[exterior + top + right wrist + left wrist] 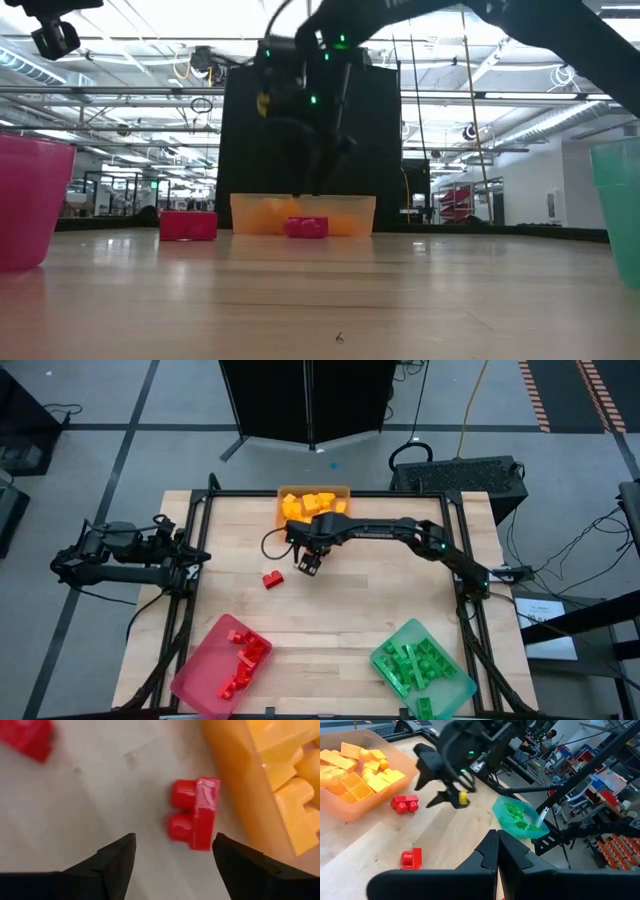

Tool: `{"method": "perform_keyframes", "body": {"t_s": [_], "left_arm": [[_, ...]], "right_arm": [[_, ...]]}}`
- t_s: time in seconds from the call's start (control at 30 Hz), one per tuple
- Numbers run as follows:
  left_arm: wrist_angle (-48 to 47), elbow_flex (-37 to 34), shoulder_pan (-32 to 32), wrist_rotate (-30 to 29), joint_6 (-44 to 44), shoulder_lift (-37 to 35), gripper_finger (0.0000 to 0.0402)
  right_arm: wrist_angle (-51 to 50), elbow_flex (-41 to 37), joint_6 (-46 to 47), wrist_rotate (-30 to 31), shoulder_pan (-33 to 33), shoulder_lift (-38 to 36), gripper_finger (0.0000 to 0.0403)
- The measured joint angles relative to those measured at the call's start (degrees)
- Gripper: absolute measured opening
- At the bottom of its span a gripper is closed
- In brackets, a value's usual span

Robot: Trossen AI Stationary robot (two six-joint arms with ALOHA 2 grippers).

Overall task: Sort blocks
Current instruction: Put the red 2 stud game piece into the pink bin

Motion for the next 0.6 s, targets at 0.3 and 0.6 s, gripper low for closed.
{"method": "perform_keyframes", "body": {"t_s": [0.3,0.6], "left_arm": [[-0.3,0.0,0.0,0.4,-0.3,0.0,0.0004],[-1.2,0.0,0.0,0.4,-0.3,0.0,0.0004]], "right_arm": [[6.5,-5.5,0.6,-1.7,-3.8,0.0,0.0256],[11.8,-11.6,5.4,-3.2,-3.2,0.0,0.0243]]}}
